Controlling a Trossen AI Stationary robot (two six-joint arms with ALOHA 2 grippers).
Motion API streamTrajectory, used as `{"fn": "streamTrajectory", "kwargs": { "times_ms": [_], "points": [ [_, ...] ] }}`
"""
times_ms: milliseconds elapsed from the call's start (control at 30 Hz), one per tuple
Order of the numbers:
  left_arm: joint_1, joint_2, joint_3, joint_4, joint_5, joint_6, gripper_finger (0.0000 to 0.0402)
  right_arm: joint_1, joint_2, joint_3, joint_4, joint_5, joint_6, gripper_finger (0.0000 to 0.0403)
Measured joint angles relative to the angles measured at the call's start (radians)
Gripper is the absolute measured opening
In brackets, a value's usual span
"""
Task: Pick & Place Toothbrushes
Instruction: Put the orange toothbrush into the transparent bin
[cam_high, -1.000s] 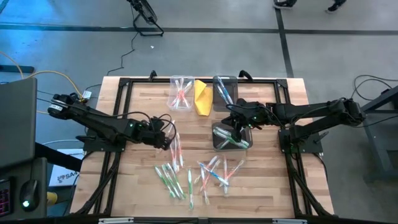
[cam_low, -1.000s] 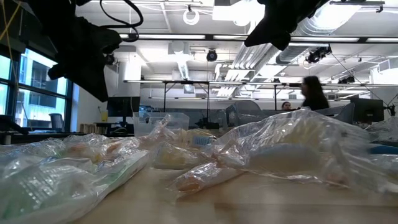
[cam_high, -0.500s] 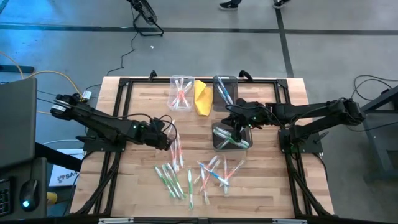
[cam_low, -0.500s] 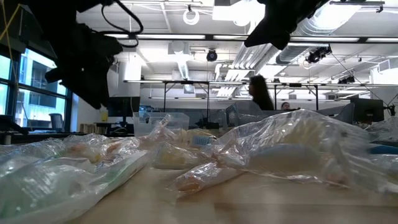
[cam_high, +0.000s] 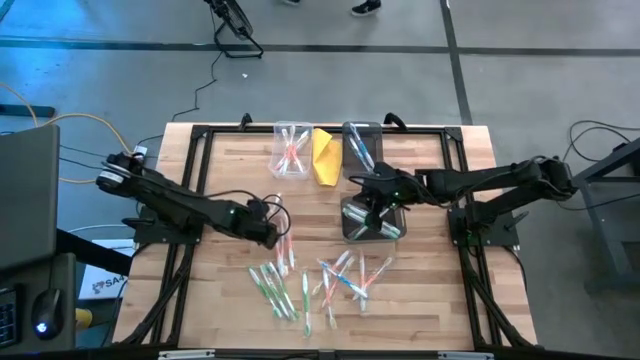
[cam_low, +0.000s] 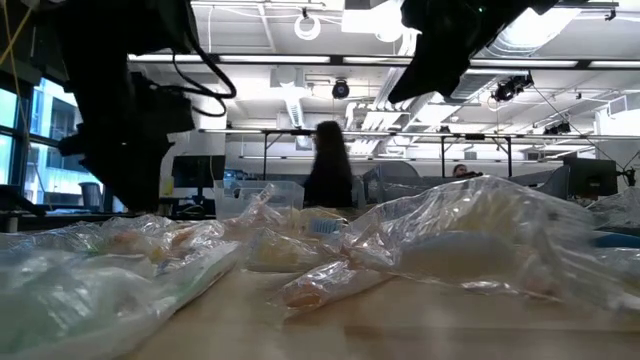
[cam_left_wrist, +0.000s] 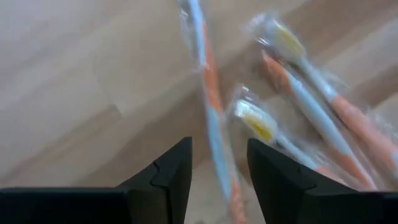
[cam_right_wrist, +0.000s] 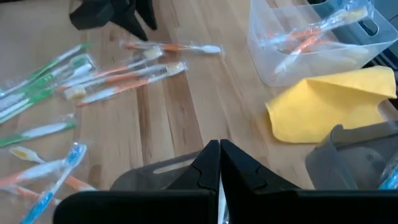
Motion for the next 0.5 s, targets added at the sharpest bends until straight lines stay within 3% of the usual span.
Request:
{"fn": "streamTrajectory", "kwargs": {
  "times_ms": [200,500],
  "points": [
    [0.0,0.034,0.0,0.004,0.055,-0.01,0.015,0.008,0.0,0.0,0.005,0.0,0.0,0.0005],
    [0.0,0.073,0.0,-0.01,0.058,-0.019,0.015,0.008,0.0,0.0,-0.008,-0.007,0.015,0.0005]
  ]
}}
